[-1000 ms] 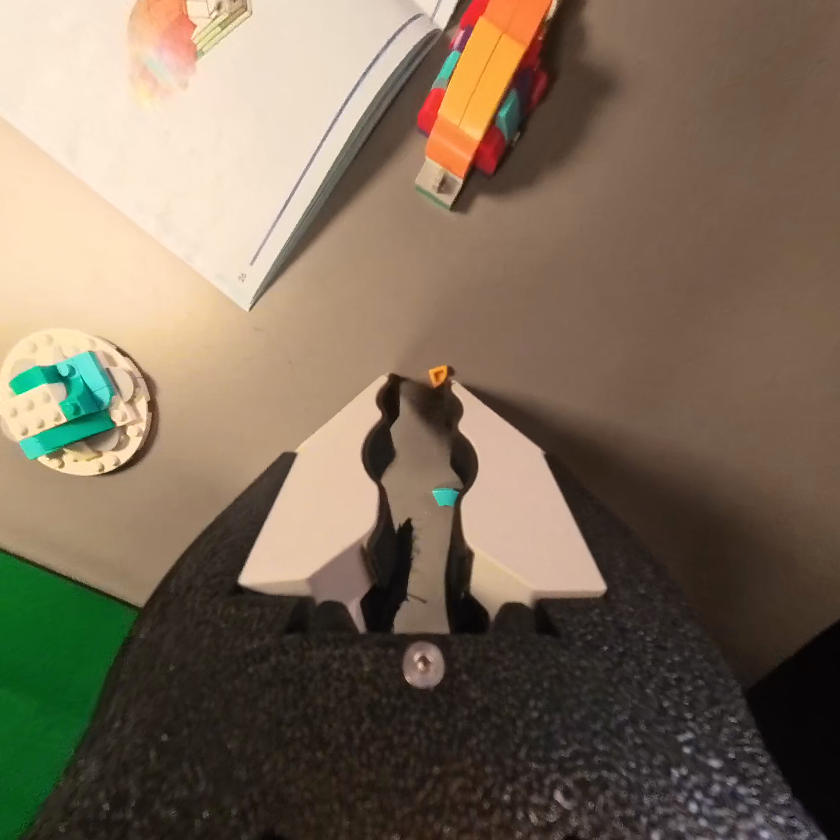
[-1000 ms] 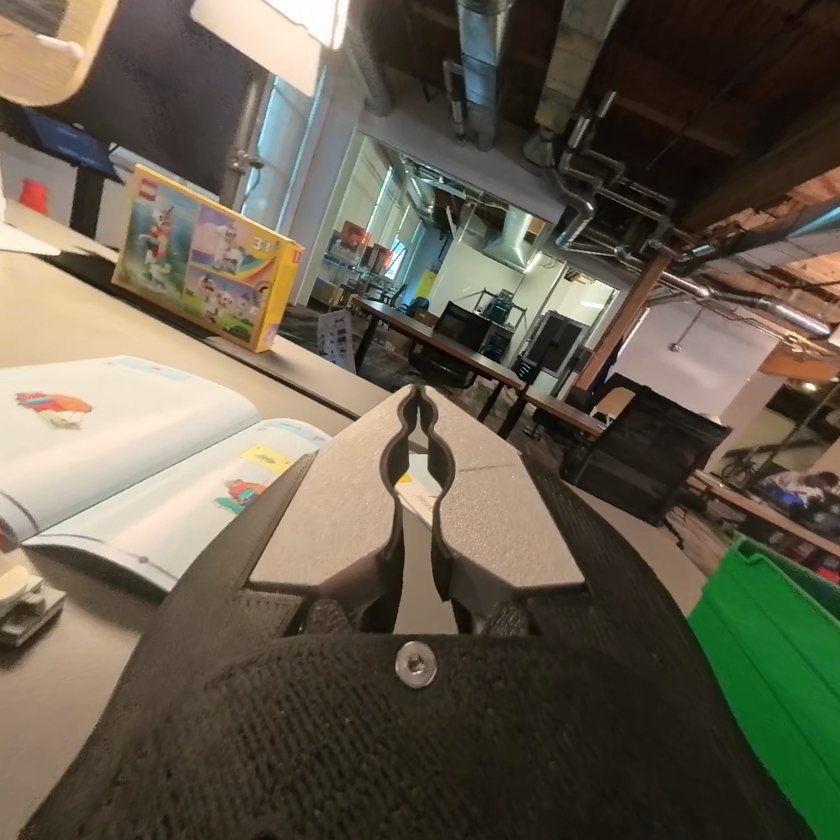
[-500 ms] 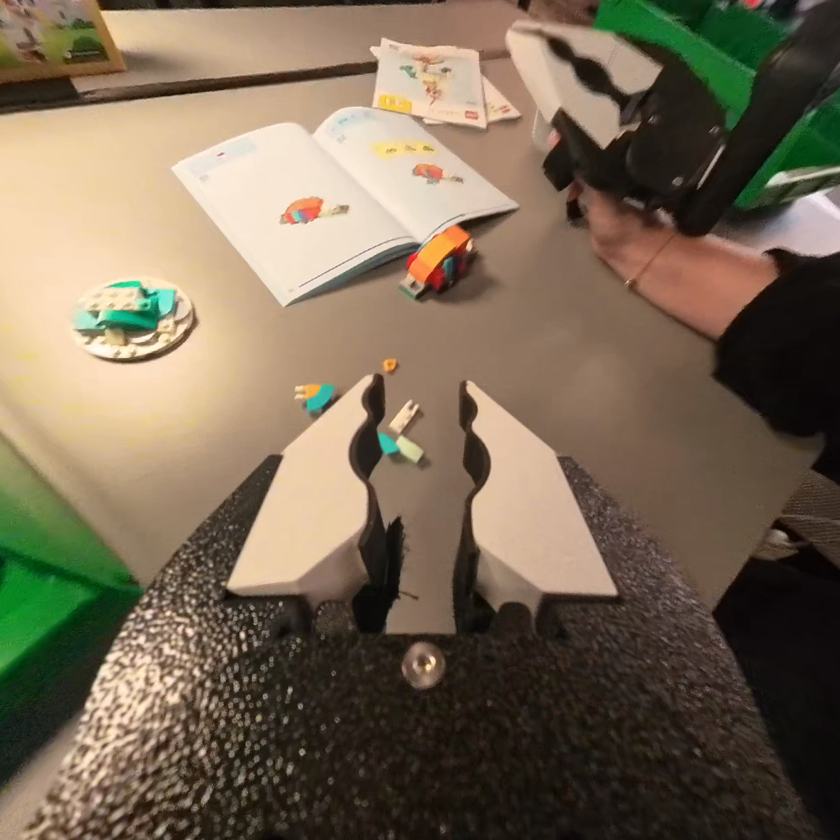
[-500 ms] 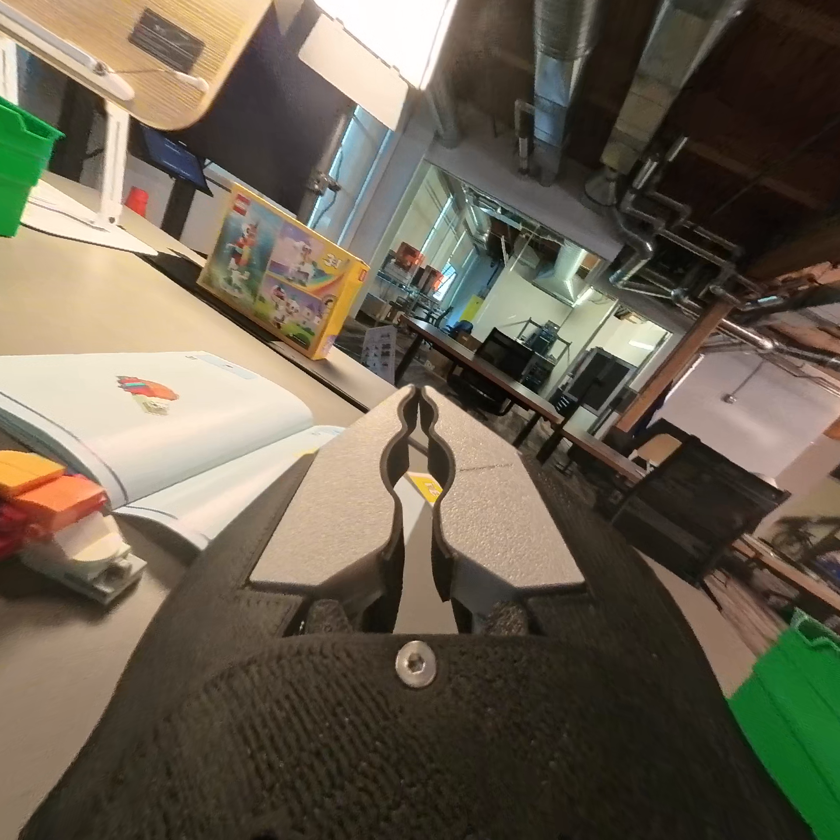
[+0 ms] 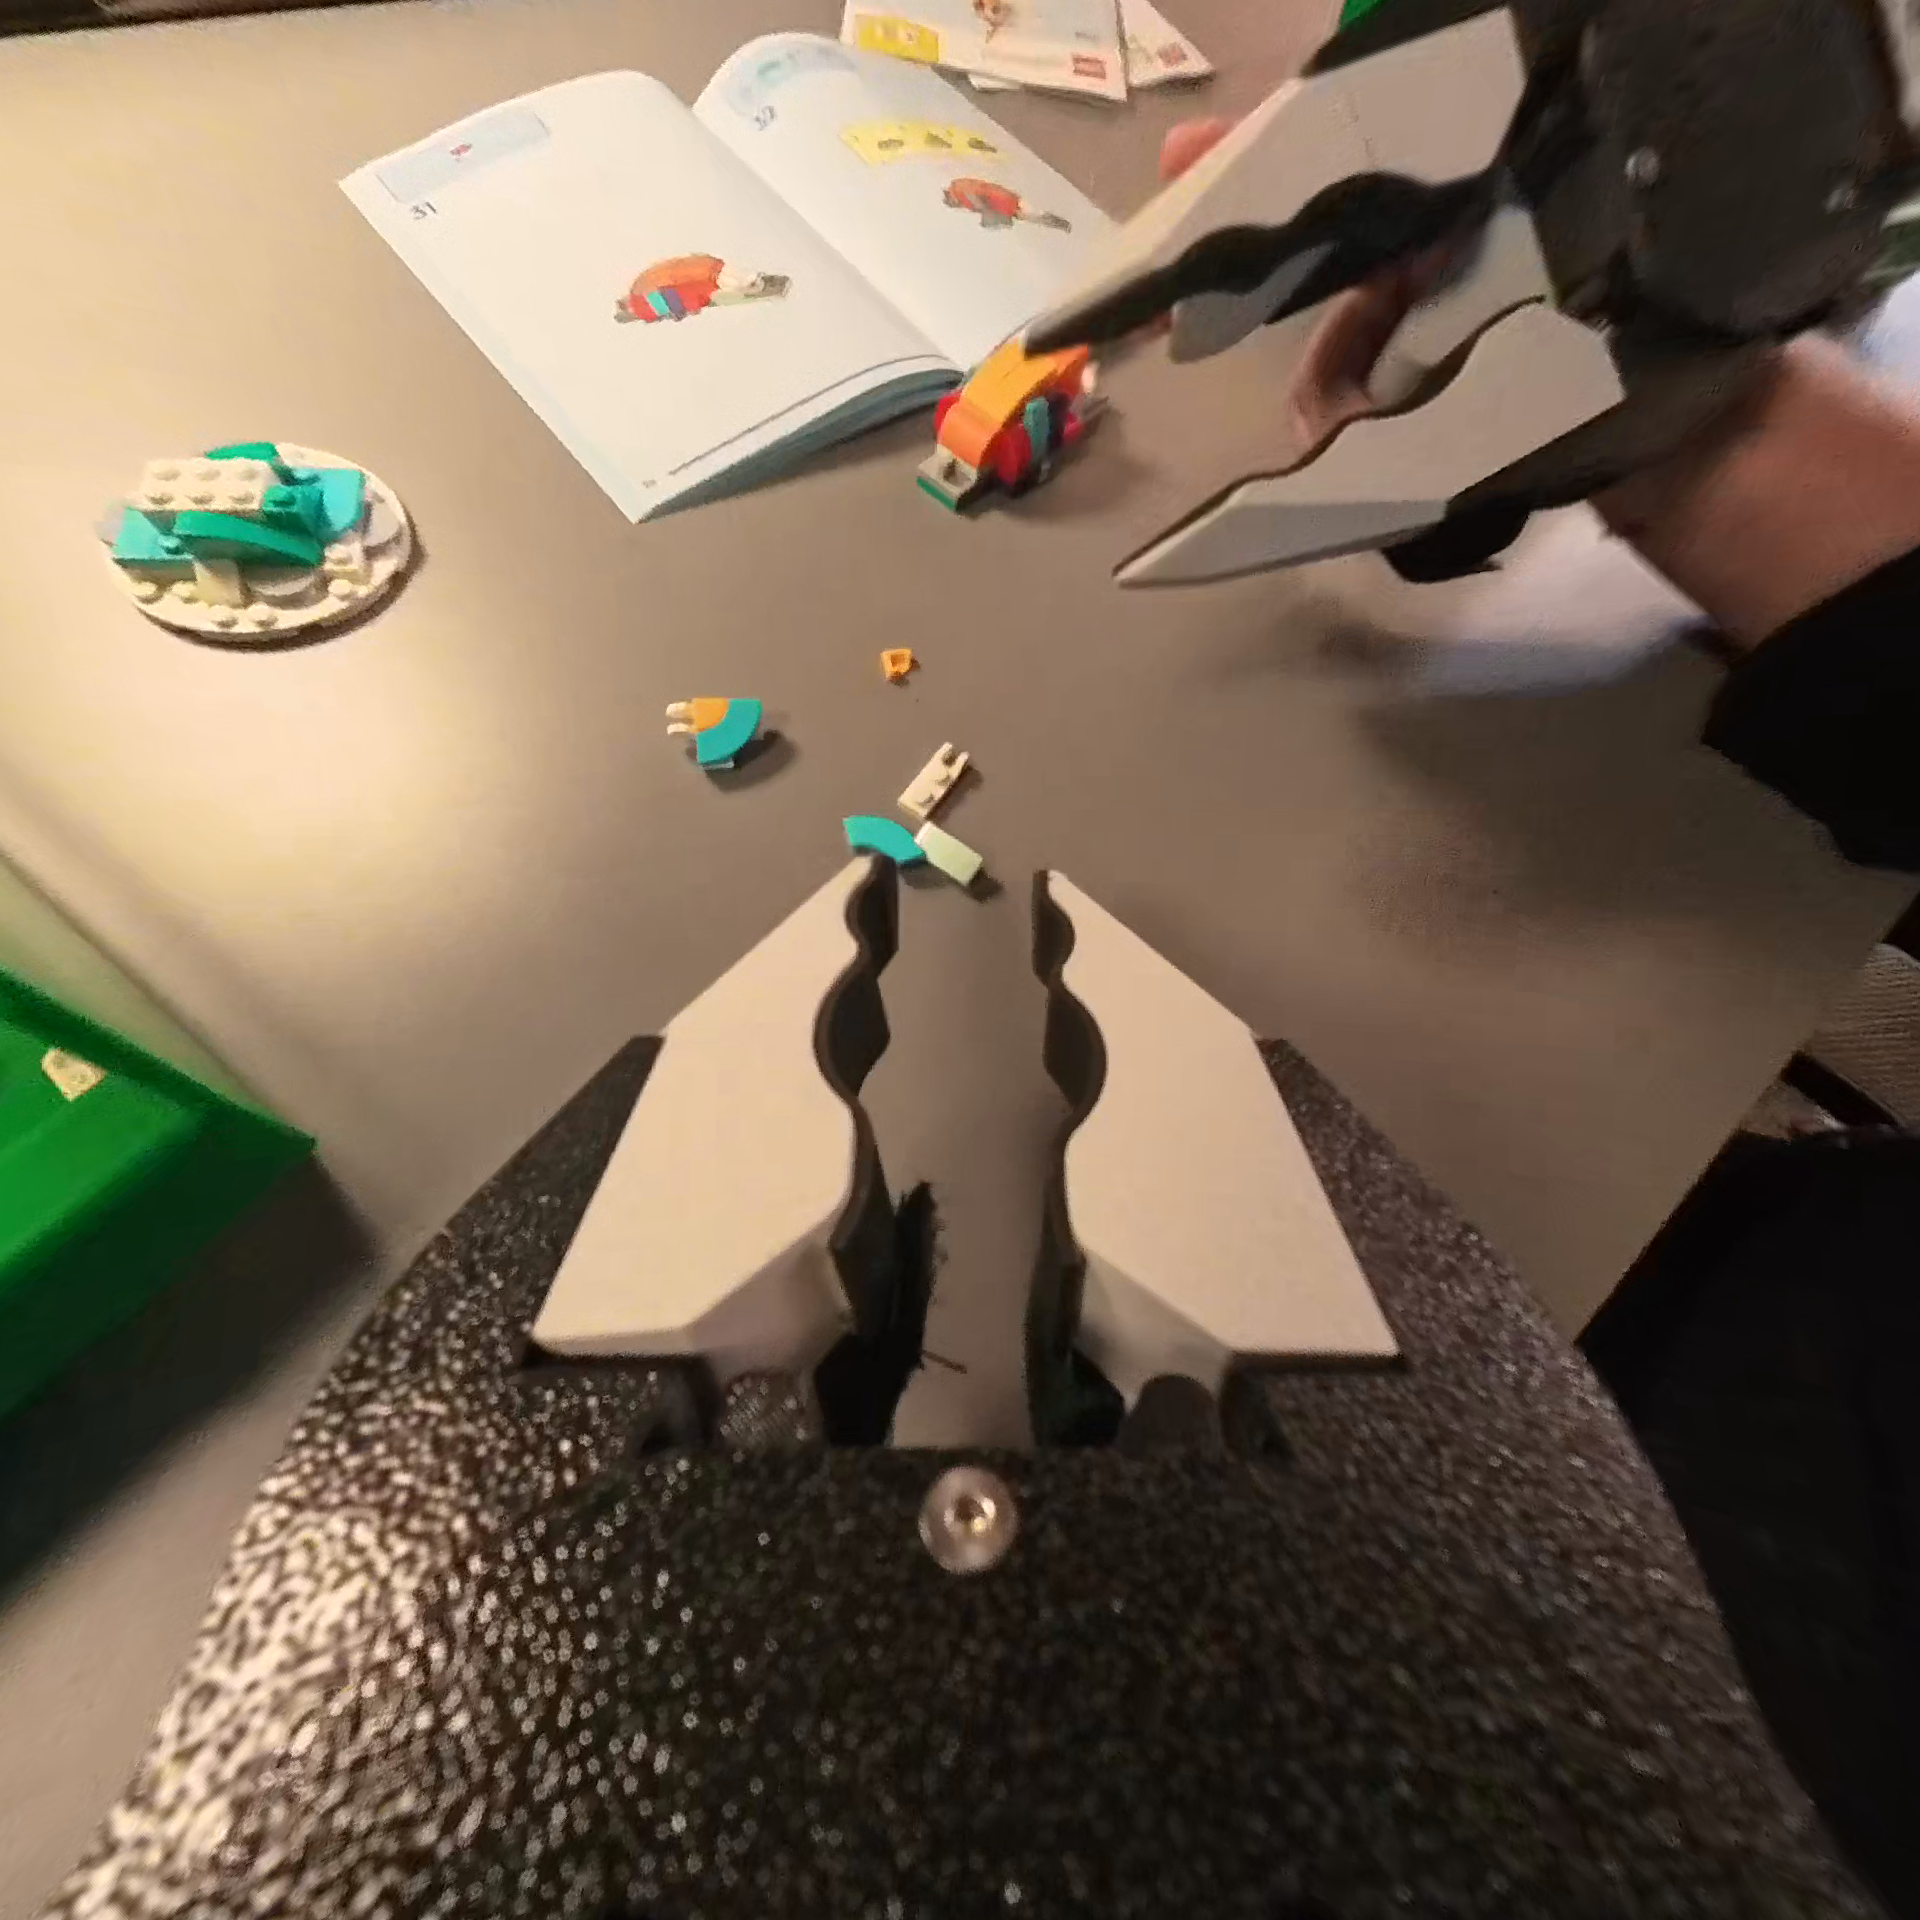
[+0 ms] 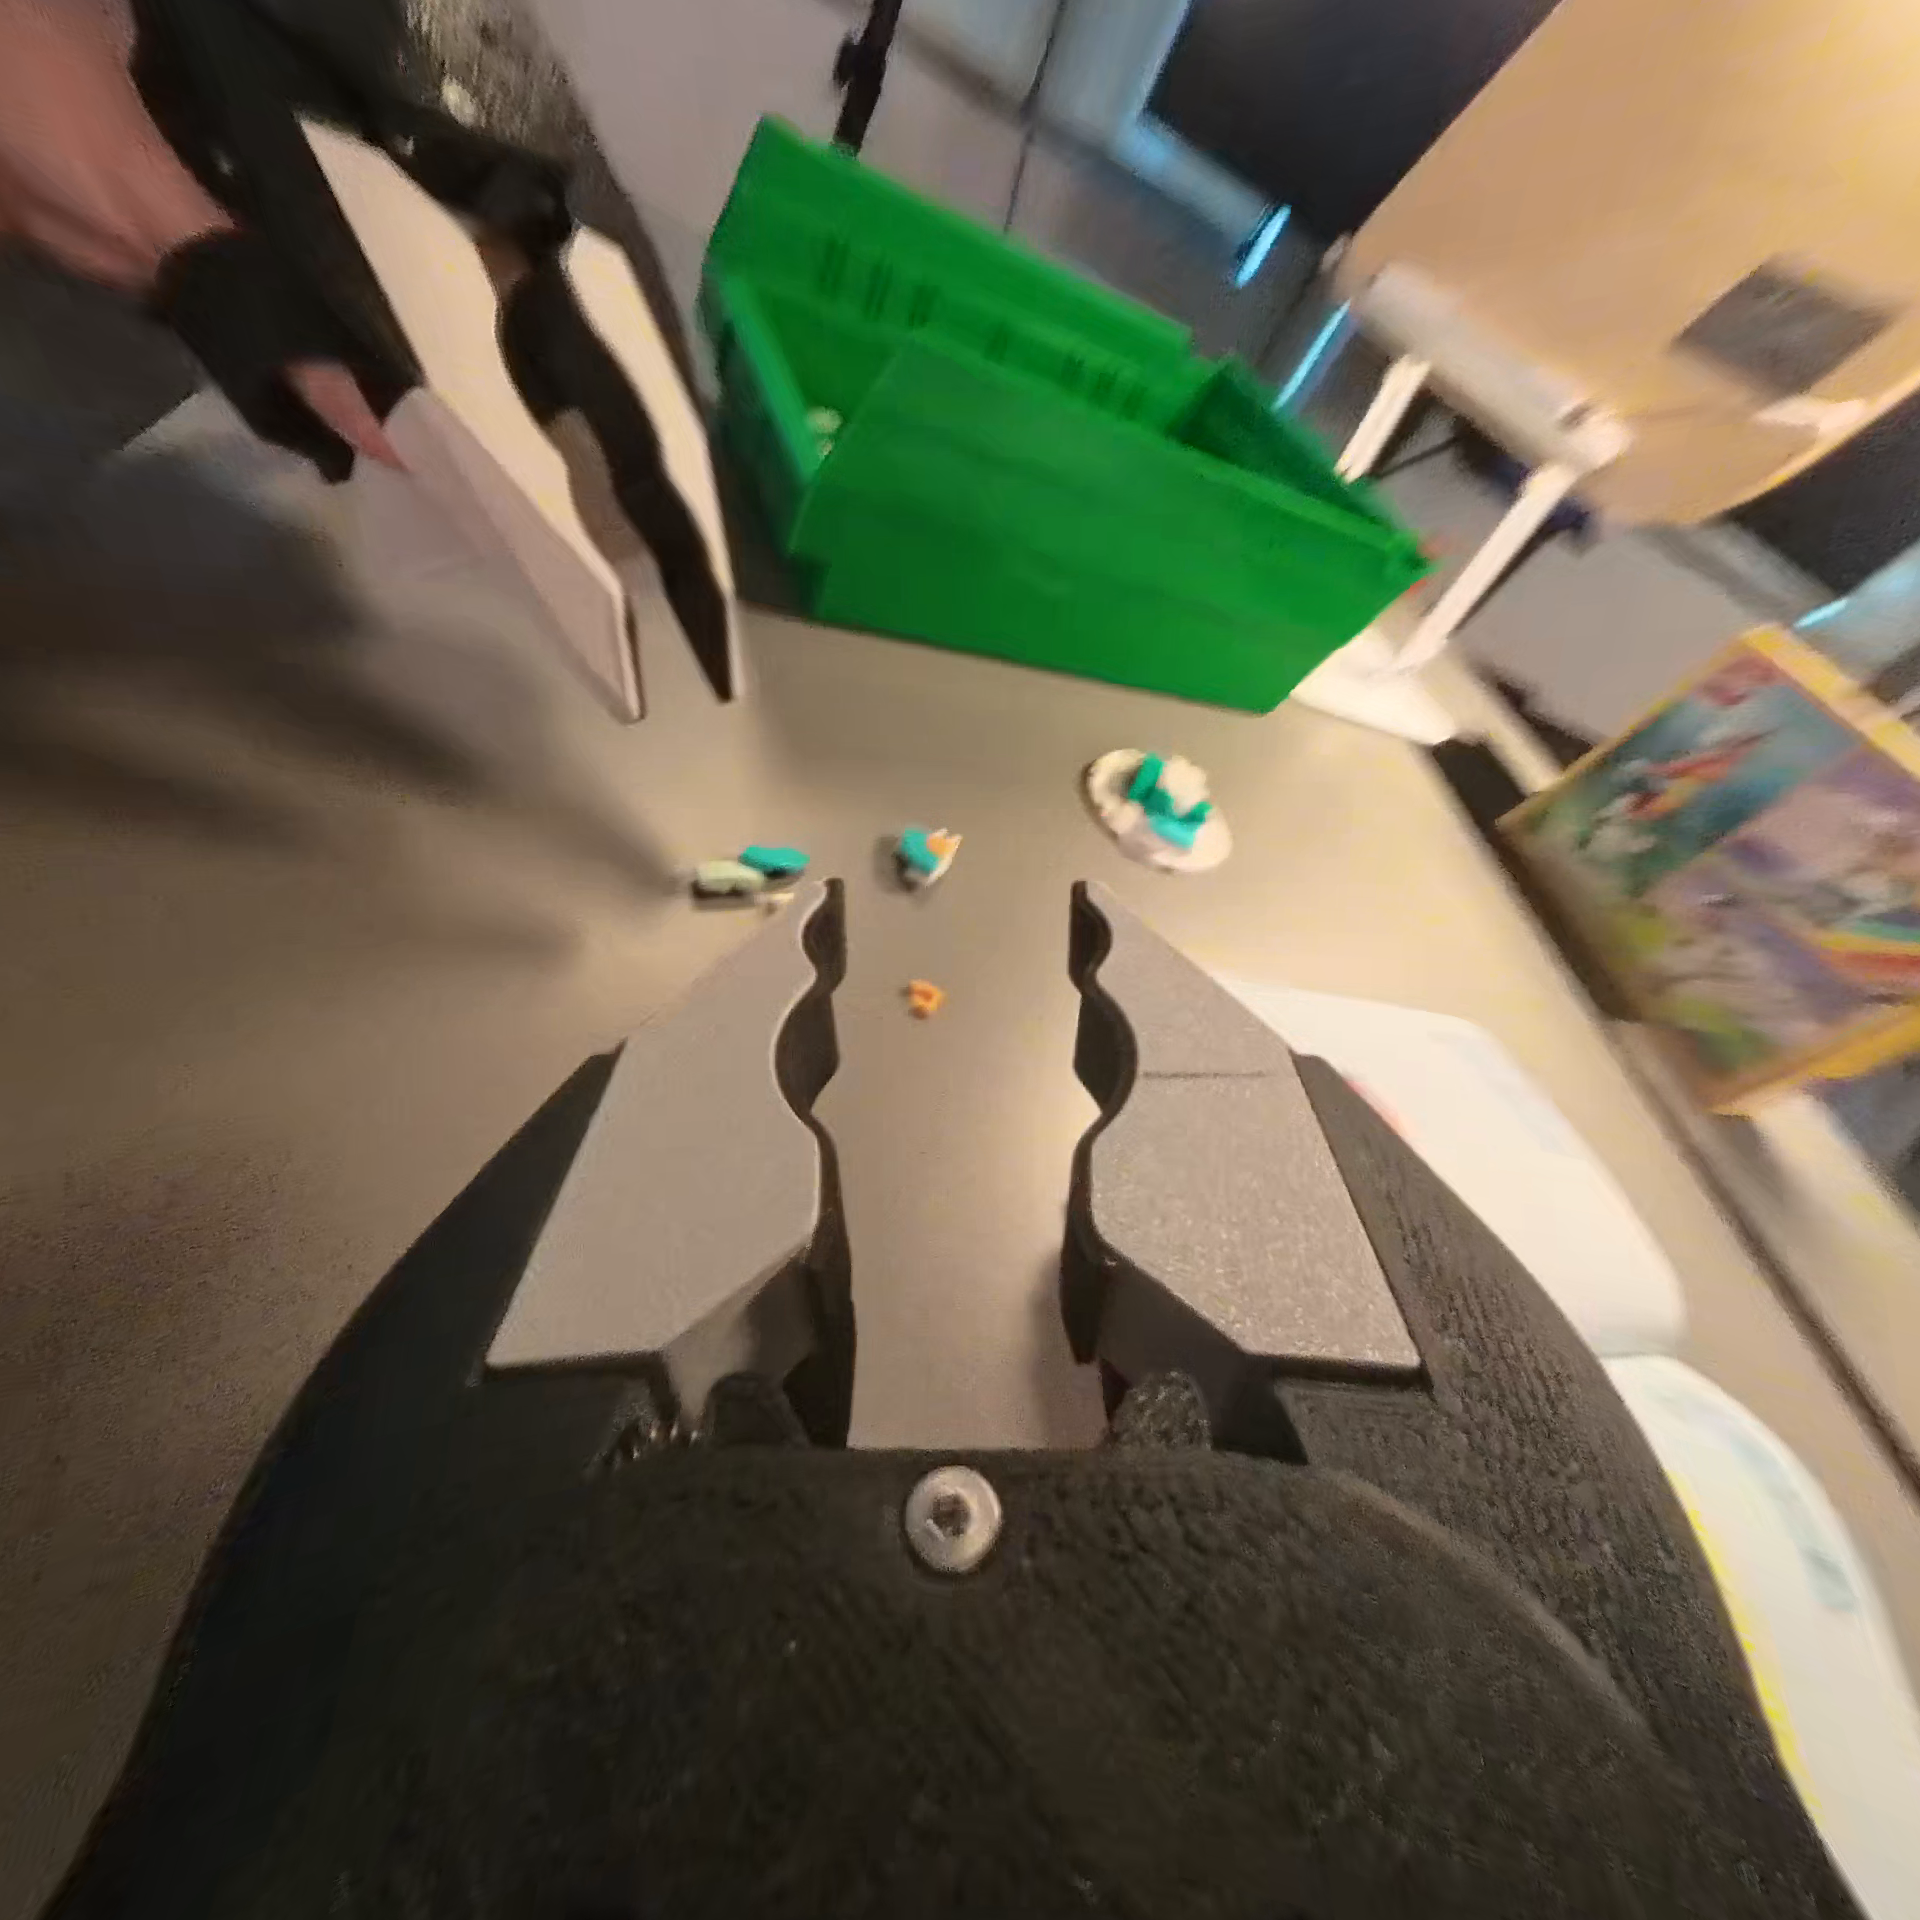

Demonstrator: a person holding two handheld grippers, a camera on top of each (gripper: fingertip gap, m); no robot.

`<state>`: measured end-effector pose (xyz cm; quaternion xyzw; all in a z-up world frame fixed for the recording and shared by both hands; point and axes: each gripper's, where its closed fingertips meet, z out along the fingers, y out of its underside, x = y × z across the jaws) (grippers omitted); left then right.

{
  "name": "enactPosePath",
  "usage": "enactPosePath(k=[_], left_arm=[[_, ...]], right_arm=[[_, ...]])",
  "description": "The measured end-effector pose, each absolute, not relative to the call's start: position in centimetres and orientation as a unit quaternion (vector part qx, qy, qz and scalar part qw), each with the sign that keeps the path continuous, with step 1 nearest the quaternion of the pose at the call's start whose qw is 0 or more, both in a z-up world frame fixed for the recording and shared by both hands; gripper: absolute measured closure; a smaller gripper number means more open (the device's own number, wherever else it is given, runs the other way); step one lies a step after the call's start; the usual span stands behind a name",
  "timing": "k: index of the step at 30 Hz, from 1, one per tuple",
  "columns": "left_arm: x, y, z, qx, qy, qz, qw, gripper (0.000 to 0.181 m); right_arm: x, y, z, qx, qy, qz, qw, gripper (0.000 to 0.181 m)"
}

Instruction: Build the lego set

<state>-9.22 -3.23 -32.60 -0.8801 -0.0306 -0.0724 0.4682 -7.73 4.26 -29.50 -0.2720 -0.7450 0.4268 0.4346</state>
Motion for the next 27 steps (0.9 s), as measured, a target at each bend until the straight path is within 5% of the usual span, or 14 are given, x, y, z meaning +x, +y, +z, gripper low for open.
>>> enactPosePath(k=[5, 17, 27], left_arm=[[-9.7, -2.9, -32.8, -0.890, -0.015, -0.027, 0.455, 0.161], [-9.0, -2.9, -33.4, -0.882, -0.012, -0.073, 0.465, 0.161], [-8.3, -1.9, -33.0, -0.860, 0.015, -0.061, 0.506, 0.163]], right_arm=[[-8.3, 1.8, -34.0, -0.315, -0.821, 0.413, 0.238, 0.146], [-9.7, 1.0, -36.2, -0.297, -0.854, 0.381, 0.192, 0.171], [-8.1, 2.0, -35.1, -0.275, -0.841, 0.366, 0.288, 0.175]])
